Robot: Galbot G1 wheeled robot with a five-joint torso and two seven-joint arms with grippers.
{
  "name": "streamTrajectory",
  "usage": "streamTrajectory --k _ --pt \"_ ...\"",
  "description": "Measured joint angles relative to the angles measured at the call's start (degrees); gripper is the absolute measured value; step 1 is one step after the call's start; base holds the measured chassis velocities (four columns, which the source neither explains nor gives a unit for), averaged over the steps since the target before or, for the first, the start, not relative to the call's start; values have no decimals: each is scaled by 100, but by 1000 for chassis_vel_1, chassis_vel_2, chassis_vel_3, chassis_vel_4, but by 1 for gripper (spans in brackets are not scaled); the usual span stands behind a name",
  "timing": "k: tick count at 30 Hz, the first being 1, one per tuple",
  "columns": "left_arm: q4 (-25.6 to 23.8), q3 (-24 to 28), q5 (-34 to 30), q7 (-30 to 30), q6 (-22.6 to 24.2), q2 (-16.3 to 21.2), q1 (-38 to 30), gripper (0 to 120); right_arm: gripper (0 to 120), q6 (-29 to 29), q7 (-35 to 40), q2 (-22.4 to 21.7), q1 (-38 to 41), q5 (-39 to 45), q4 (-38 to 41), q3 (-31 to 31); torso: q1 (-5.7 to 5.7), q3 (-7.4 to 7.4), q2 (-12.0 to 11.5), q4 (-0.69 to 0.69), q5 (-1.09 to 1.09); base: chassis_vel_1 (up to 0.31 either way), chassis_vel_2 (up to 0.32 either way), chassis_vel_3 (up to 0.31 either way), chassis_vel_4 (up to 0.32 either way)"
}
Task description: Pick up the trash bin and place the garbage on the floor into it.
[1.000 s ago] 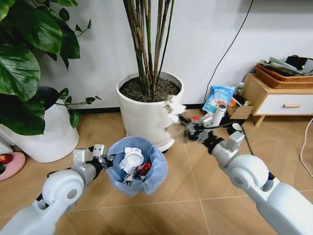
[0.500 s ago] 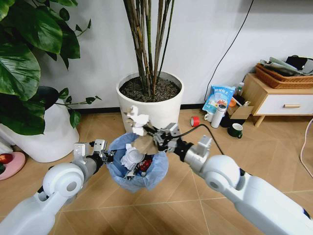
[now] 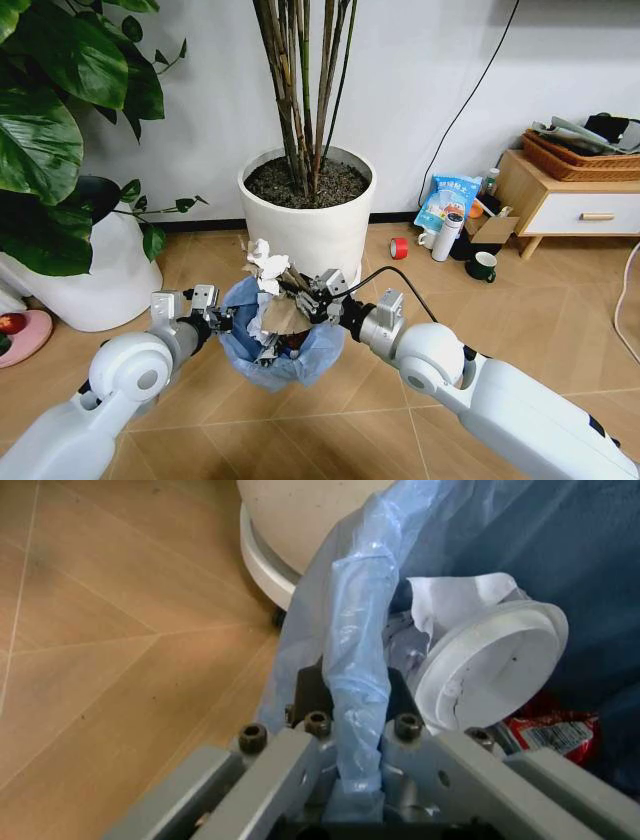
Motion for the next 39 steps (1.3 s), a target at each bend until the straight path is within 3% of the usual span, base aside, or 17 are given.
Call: streamTrajectory --k 2,4,17,27,36,39 --pt "0 0 0 0 1 1 0 0 39 11 0 0 1 -13 -6 -9 0 0 0 0 0 0 0 0 0" --pt "0 -5 1 2 1 7 6 0 50 24 7 -3 4 -20 -6 -12 0 0 0 0 0 0 0 0 0" --pt "-7 -41 24 4 -1 -37 27 0 96 41 135 -27 130 38 151 76 0 0 0 0 0 0 0 0 0" --pt "-9 -102 30 -1 -7 -39 51 0 100 40 196 -42 11 78 215 384 0 0 0 0 0 0 0 0 0" --pt "-29 -209 98 -8 -7 -73 193 0 100 8 511 -79 -905 -38 392 1480 0 -1 0 -1 1 0 0 0 0" --pt "-60 -293 243 -4 -13 -163 381 0 100 -1 984 -2 -1208 -333 399 1742 0 -1 0 0 1 0 0 0 0"
